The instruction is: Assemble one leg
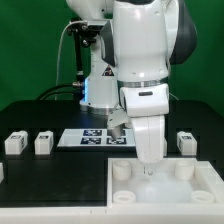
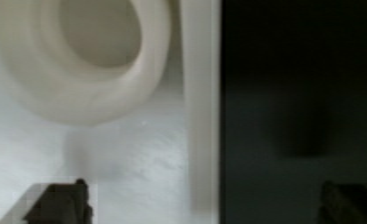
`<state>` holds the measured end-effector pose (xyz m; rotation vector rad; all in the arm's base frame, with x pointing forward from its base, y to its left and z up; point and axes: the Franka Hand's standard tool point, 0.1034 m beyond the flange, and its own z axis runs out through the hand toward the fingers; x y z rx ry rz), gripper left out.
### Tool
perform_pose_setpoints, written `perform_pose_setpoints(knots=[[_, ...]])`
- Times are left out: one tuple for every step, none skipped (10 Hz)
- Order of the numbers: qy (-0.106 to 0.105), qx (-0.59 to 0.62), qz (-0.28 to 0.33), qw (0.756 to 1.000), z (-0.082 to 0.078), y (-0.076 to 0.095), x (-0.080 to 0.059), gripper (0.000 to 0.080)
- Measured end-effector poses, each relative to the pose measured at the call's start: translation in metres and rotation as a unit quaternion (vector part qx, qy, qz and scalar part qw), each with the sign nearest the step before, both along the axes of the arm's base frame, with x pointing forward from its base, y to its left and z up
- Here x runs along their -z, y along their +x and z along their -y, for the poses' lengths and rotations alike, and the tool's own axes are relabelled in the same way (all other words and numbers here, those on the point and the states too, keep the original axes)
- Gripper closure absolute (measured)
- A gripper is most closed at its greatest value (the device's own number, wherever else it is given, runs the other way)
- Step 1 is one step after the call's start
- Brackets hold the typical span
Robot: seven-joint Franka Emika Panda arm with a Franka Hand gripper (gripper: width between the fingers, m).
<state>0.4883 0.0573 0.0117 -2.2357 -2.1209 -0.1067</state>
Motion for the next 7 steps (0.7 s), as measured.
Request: perform_pose_setpoints(knots=[[0.000, 0.000, 0.000, 1.000, 0.000, 0.000, 0.000, 0.0153], [0.000, 0.000, 0.000, 1.000, 0.000, 0.000, 0.000, 0.0150], [0.000, 0.002, 0.001, 1.000, 0.000, 0.000, -0.001, 0.0150], [-0.003, 0.012, 0.005, 1.000, 0.001, -0.002, -0.010, 0.0150], [-0.006, 0.029, 0.010, 1.000, -0.001, -0.005, -0.022, 0.0150], [-0.008, 0.066, 0.013, 0.998, -0.005, -0.009, -0.033, 0.0150], [-0.008, 0.111, 0.012, 0.994, -0.012, -0.011, -0.043, 0.0150]])
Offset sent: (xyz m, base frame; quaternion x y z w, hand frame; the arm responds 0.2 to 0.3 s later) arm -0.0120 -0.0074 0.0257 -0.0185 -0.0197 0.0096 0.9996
